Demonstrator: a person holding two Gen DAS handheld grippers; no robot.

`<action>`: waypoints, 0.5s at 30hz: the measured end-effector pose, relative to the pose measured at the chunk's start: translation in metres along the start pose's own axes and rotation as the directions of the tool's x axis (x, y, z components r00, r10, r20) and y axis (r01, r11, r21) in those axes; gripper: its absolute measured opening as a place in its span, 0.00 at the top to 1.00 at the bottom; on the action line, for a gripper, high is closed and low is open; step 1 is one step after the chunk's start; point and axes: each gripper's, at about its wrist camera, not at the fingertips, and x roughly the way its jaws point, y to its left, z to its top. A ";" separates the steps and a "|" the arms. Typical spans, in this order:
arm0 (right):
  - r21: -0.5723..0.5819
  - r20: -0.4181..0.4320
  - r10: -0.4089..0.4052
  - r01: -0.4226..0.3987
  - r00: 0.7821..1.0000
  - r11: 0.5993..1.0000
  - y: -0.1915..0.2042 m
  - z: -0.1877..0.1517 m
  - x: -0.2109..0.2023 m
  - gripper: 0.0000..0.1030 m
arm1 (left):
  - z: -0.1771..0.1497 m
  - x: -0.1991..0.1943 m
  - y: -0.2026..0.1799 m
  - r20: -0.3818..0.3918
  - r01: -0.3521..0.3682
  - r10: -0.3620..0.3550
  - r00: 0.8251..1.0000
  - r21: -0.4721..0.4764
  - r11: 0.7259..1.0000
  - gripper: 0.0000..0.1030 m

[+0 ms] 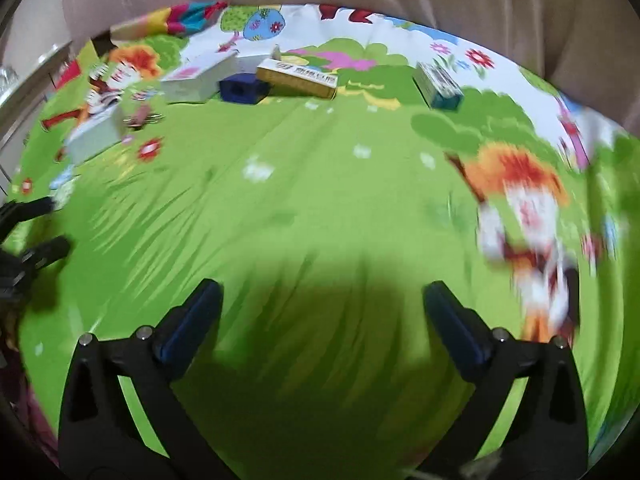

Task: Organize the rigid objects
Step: 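Move both grippers back over the play mat toward the remaining boxes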

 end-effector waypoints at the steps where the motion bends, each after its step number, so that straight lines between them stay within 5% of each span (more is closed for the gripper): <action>1: -0.035 0.000 0.025 -0.025 1.000 0.999 0.000 0.014 0.010 0.00 | -0.001 0.000 -0.001 0.005 -0.003 0.003 1.000 -0.001 1.000 0.00; 7: -0.205 -0.026 0.157 -0.159 0.987 0.966 -0.001 0.096 0.071 0.00 | -0.001 -0.002 0.001 0.010 -0.009 0.009 1.000 -0.011 1.000 0.00; 15: -0.415 -0.146 0.333 -0.364 0.931 0.834 0.002 0.156 0.113 0.00 | -0.001 -0.001 0.000 0.007 -0.009 0.009 1.000 -0.013 1.000 0.00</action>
